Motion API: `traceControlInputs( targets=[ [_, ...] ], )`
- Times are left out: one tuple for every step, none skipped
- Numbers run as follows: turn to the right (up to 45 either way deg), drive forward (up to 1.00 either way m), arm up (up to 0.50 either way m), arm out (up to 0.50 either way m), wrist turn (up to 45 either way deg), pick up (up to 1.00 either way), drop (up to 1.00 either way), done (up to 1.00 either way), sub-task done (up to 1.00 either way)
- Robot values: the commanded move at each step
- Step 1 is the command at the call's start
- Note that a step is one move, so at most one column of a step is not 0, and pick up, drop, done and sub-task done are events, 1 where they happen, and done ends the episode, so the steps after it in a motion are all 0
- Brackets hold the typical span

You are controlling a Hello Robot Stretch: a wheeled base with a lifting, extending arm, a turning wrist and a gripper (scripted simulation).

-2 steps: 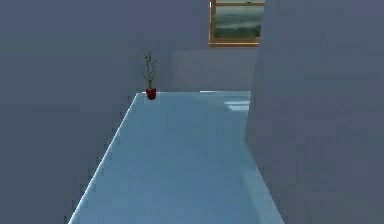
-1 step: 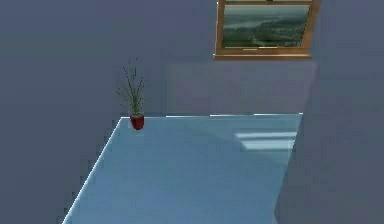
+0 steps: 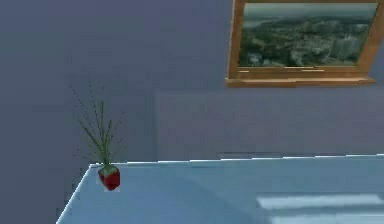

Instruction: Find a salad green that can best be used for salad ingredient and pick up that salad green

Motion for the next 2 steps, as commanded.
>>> traceControlInputs(
  targets=[
    [-6.0,0.00,0.00,0.00,0.0,0.00,0.00,0.00,0.00],
    [0.0,0.50,0.00,0.00,0.0,0.00,0.00,0.00,0.00]
  ],
)
